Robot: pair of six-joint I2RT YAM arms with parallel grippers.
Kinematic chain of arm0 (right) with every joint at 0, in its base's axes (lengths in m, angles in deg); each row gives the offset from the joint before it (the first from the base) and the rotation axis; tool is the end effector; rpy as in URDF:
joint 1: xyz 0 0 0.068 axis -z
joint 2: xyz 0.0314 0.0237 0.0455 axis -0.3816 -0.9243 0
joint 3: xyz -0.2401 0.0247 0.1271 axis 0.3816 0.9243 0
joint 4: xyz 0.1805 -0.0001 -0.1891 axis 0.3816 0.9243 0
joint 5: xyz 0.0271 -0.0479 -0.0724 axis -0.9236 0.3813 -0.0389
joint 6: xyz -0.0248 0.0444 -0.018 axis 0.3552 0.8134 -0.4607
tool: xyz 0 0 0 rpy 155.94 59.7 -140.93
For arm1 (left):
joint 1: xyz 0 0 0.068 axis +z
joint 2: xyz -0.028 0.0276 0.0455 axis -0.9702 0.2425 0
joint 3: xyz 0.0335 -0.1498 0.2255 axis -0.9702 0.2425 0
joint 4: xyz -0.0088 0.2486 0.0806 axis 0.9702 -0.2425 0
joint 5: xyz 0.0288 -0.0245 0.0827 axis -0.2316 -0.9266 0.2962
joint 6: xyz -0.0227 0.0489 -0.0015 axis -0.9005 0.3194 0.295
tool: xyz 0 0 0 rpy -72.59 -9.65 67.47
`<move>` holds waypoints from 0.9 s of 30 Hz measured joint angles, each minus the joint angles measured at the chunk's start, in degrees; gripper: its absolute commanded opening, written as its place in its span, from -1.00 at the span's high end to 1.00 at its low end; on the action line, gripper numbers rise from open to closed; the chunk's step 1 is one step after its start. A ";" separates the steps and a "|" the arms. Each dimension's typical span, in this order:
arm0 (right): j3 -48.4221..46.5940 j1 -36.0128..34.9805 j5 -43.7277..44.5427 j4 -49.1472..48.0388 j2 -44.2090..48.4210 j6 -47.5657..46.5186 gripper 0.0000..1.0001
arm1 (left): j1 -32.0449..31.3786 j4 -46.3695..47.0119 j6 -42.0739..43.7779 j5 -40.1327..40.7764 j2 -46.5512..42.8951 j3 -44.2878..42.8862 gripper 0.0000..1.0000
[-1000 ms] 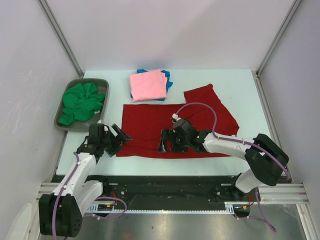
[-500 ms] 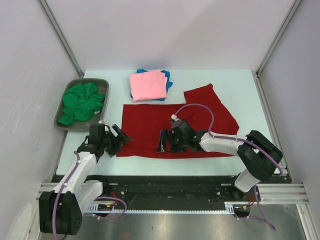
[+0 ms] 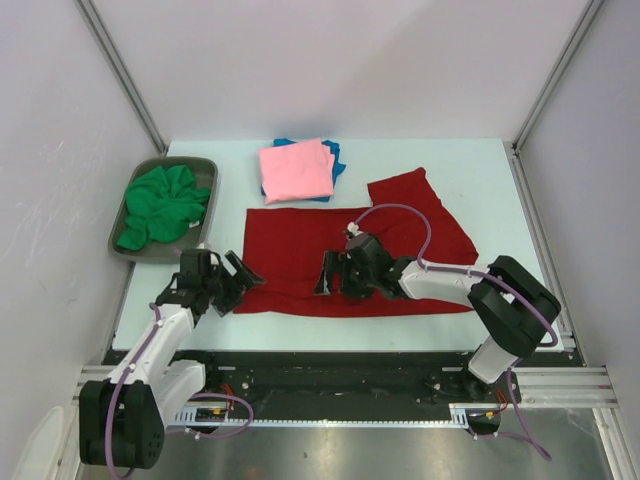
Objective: Fold and stack the t-shirts
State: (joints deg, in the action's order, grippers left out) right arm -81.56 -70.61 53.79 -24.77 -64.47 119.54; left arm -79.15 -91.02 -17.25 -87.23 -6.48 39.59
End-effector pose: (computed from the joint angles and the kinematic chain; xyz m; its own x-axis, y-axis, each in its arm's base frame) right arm 0.2134 0.2465 0.1668 -0.9112 0.0379 -0.4102 -0.2249 0.7884 0.5726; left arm 0.1694 -0.0188 0.1744 -0.7021 -0.6492 -0.2924 -0.4029 0.7008 -0.5886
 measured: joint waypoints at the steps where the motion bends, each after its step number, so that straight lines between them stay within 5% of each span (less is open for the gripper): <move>1: 0.00 0.13 0.00 -0.13 -0.09 0.00 -1.00 | 0.00 0.26 0.04 0.00 0.11 0.22 -0.82; 27: 0.00 7.13 -0.55 -9.11 -3.78 0.07 -0.99 | 0.00 8.17 0.46 -1.16 3.61 4.13 -0.81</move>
State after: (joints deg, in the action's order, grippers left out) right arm -81.56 -63.49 53.25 -33.88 -68.25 119.61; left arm -79.15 -82.85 -16.79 -88.39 -2.88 43.72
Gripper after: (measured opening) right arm 0.994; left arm 0.903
